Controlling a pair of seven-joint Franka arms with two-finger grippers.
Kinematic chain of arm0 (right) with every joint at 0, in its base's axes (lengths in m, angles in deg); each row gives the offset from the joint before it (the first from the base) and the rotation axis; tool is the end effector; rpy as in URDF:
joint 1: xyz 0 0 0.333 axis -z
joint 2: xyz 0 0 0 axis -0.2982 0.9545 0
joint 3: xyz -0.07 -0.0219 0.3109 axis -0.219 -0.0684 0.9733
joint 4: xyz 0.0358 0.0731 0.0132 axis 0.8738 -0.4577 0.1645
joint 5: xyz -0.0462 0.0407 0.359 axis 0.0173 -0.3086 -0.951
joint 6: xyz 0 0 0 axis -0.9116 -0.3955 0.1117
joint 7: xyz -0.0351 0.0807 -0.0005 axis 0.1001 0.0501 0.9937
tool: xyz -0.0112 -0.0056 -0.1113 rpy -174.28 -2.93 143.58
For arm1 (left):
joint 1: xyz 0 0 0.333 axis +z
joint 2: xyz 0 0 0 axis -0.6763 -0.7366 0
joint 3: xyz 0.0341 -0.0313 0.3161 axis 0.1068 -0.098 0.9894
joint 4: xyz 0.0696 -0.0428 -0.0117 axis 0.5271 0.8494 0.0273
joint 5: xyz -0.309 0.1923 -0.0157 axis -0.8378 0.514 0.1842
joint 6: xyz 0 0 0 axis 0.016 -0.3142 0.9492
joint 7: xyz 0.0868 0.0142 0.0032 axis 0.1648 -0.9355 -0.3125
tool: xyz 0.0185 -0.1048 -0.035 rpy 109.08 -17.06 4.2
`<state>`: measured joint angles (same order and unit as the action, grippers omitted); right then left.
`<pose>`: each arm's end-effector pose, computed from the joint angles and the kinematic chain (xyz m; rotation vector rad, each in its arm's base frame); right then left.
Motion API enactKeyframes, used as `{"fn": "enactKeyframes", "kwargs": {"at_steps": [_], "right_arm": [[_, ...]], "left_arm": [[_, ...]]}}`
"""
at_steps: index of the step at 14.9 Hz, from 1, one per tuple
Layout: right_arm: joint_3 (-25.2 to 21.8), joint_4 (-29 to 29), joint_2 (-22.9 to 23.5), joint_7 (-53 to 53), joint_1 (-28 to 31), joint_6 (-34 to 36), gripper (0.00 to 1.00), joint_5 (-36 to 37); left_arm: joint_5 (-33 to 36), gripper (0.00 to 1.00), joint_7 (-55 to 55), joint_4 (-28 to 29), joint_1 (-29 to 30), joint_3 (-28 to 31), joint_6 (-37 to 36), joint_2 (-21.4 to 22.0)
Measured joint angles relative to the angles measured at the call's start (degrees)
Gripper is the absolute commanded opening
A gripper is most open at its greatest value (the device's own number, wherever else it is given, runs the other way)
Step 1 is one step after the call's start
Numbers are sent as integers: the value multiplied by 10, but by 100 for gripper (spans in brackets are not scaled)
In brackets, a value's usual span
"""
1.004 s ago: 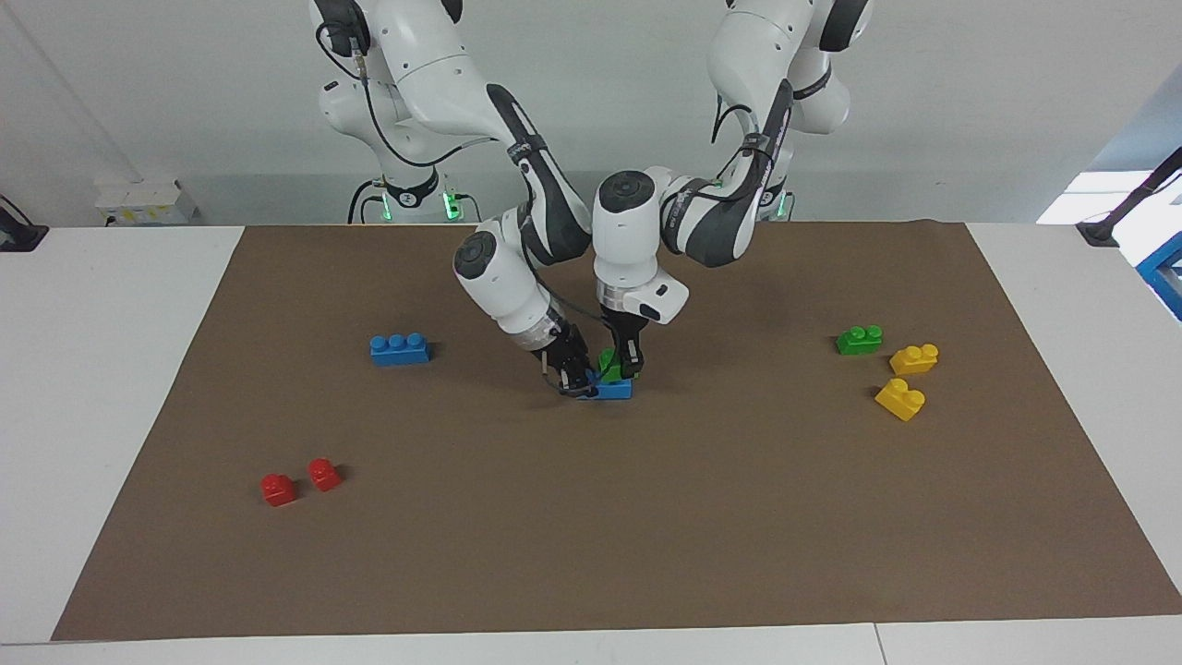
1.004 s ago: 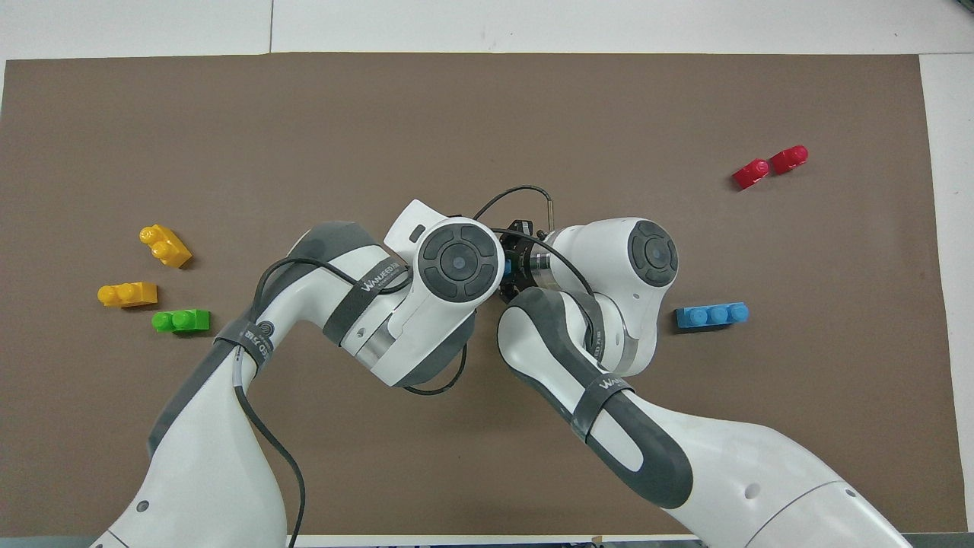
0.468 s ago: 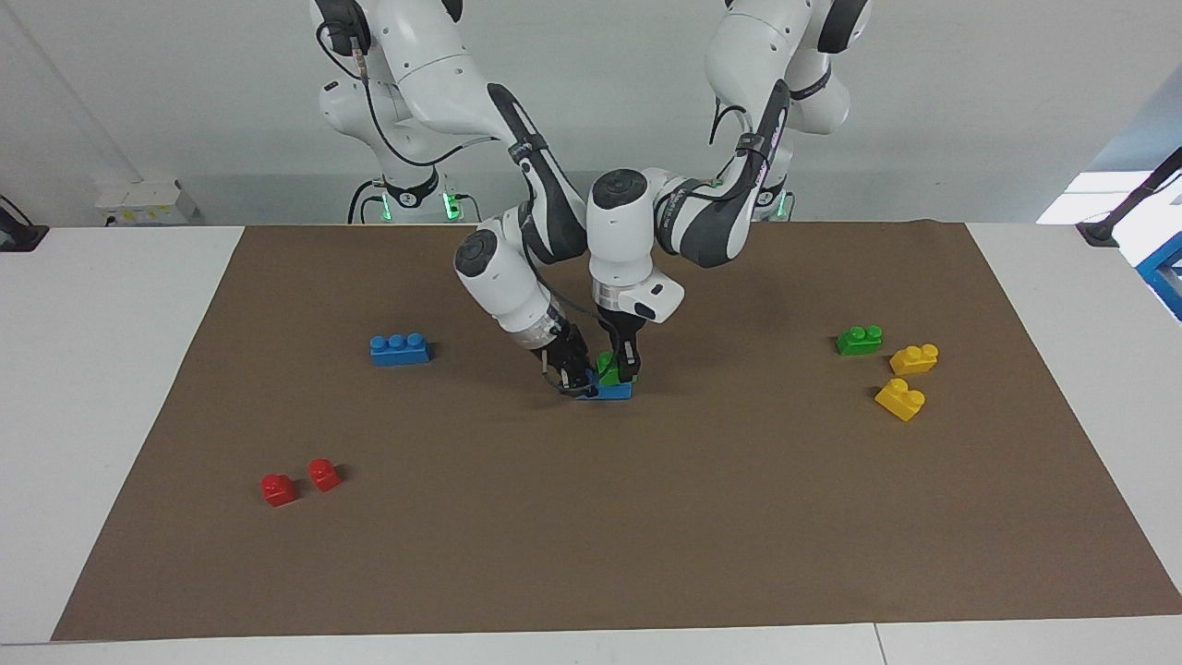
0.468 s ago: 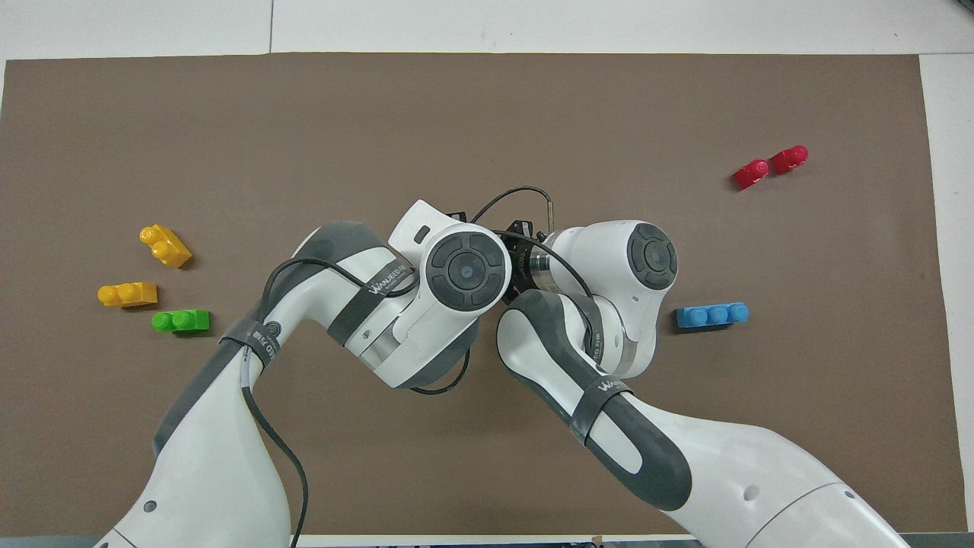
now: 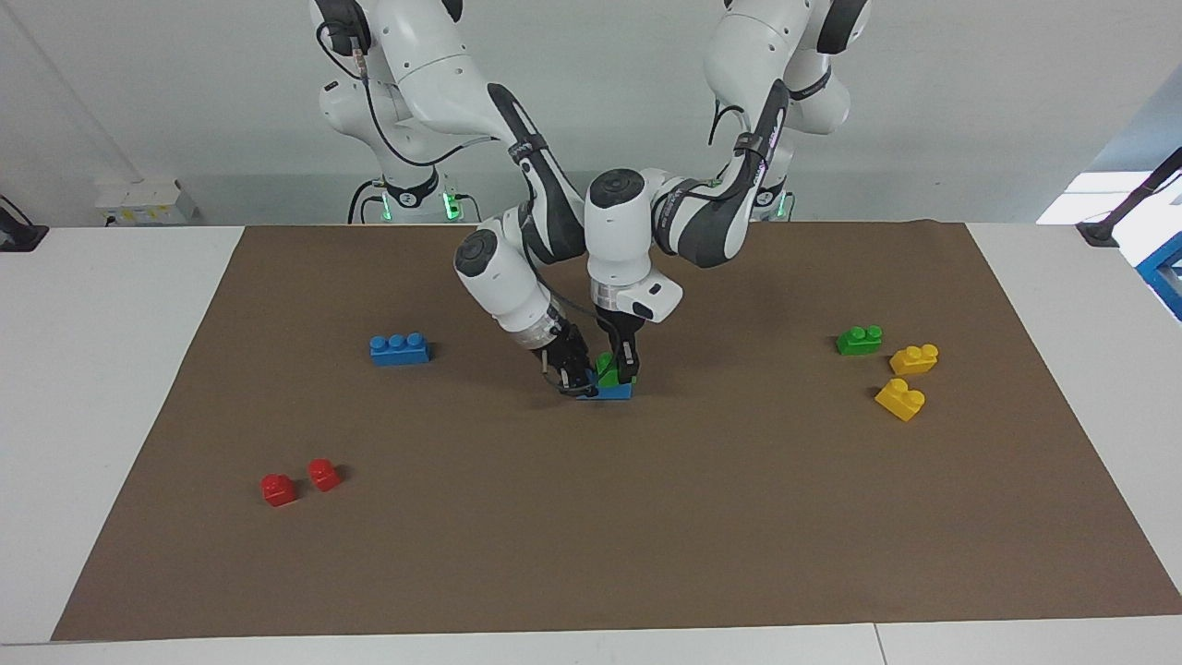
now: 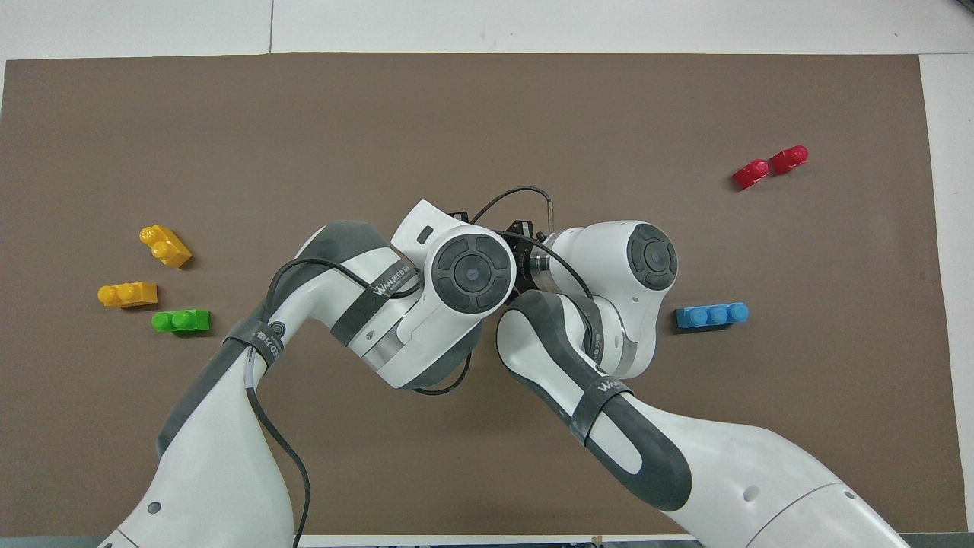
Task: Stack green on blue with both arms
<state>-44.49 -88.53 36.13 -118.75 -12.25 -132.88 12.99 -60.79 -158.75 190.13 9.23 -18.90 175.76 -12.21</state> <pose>0.5332 0.3038 0.3049 -1.9095 1.9296 0.3617 0.4839 -0.4037 0.3776 2.0832 2.1965 0.2600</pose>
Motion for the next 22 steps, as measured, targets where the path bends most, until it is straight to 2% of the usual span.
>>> {"fn": "enactKeyframes", "kwargs": {"at_steps": [12, 13, 14, 21, 22], "right_arm": [[0, -1, 0, 2, -1, -1, 0, 0], [0, -1, 0, 2, -1, -2, 0, 0], [0, -1, 0, 2, -1, -2, 0, 0], [0, -1, 0, 1, -1, -2, 0, 0], [0, -1, -1, 1, -1, -2, 14, 0]], "left_arm": [[10, 0, -9, 10, -11, 4, 6, -10], [10, 32, -9, 11, -11, 4, 8, -10], [10, 99, -9, 12, -11, 5, 10, -10], [10, 100, -12, 17, -9, 11, 15, -20], [10, 100, -11, 16, -8, 12, 15, -17]]}}
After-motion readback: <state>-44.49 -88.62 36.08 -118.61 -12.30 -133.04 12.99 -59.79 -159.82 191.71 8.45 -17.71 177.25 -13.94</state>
